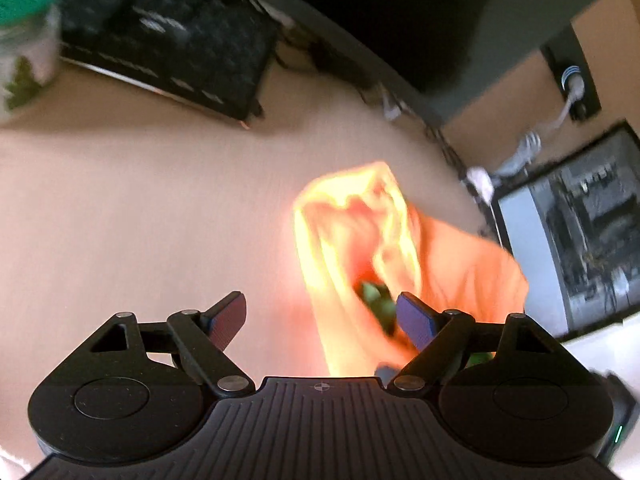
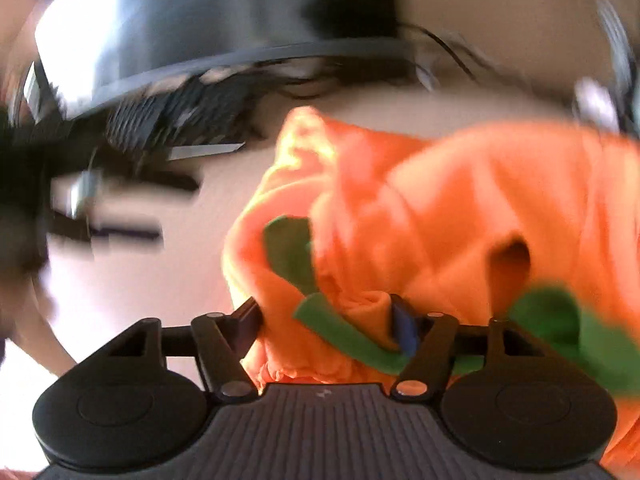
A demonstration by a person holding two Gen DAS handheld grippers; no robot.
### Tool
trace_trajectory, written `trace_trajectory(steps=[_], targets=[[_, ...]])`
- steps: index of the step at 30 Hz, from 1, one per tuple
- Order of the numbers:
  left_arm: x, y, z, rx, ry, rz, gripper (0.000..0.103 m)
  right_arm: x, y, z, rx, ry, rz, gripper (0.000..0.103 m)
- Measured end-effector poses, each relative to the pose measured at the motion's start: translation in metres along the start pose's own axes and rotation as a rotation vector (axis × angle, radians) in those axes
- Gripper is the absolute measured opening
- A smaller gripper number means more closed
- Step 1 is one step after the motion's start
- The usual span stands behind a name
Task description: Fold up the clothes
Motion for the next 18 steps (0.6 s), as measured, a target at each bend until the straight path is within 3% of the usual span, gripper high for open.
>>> trace_trajectory(steps=[2, 5, 8, 9, 10, 12, 18], targets=[[-0.005, 0.004, 0.01, -0.012, -0.032, 0.006, 0.086, 0.001, 0.015, -0.005, 0.061, 0.022, 0.11, 0.063], [-0.013, 0.011, 0.026, -0.031, -0.081, 0.016, 0.078, -0.002, 0.015, -0.01, 0.088, 0.021, 0.094, 0.063], [-0.02, 0.018, 0.04, -0.049, -0.127, 0.026, 0.052, -0.004, 0.002, -0.012, 0.053, 0.011, -0.053, 0.064], [-0.019, 0.024, 0.039, -0.058, -0.126, 0.034, 0.038, -0.004, -0.004, -0.014, 0.037, 0.017, -0.111, 0.065], [-0.018, 0.03, 0.038, -0.066, -0.125, 0.042, 0.028, -0.005, -0.01, -0.015, 0.022, 0.023, -0.169, 0.071], [-0.015, 0.042, 0.035, -0.083, -0.123, 0.059, 0.023, -0.007, -0.023, -0.018, -0.014, 0.042, -0.285, 0.083], [-0.009, 0.078, 0.027, -0.133, -0.117, 0.108, 0.019, -0.01, -0.04, 0.003, -0.126, 0.06, -0.531, 0.088]])
Point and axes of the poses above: each gripper's, at about its wrist camera, not at the fingertips, and z roughly the way its jaws point, y to its right, x to its top, the point moved 6 cm from there along z, roughly the way its jaws point, and after that the axes turned 9 degrees about x, right-handed, at the moved point
